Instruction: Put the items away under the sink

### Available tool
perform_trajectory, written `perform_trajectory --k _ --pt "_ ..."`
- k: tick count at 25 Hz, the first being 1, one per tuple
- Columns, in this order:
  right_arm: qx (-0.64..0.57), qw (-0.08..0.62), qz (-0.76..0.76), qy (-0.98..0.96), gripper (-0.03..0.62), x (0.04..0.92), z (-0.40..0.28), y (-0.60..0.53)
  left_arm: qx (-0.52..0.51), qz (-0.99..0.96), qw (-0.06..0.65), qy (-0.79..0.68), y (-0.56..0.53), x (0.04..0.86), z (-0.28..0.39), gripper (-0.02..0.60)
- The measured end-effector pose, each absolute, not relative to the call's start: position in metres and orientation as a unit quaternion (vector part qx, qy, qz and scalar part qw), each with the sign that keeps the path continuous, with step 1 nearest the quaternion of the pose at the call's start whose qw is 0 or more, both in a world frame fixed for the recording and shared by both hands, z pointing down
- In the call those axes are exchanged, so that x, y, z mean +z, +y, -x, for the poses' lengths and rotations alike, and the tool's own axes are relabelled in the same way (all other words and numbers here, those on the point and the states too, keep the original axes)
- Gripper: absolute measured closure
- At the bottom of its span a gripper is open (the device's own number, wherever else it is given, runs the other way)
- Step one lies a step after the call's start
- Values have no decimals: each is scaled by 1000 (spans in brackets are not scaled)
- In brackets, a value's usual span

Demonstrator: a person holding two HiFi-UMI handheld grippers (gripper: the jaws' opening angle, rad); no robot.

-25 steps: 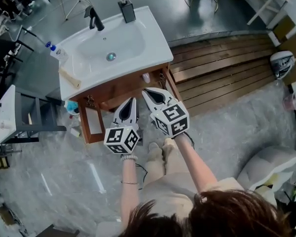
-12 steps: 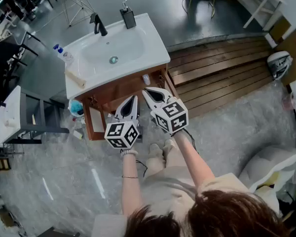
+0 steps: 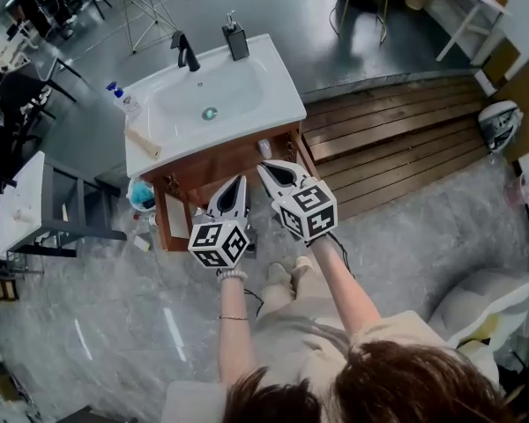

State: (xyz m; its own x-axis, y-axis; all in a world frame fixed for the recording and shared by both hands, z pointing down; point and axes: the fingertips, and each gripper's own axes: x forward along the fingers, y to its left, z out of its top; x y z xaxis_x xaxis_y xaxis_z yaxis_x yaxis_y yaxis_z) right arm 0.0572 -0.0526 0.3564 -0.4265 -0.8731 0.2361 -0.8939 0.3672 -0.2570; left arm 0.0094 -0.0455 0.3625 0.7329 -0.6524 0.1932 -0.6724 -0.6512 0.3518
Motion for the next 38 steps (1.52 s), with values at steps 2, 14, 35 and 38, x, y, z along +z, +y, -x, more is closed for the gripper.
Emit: perform_trajectory --k 2,14,35,38 --pt "179 23 -539 -823 577 354 -57 -50 21 -906 207 -369 -43 360 -7 581" --pt "157 0 -551 -820 577 312 -77 -51 -5 -914 179 -365 -42 315 -12 581" --pt "117 -14 -518 -847 577 284 -97 -74 -8 -908 148 -392 -56 296 -32 581" --pt "122 -16 -508 -853 577 287 -93 -80 -5 -904 150 -400 -60 301 -28 581"
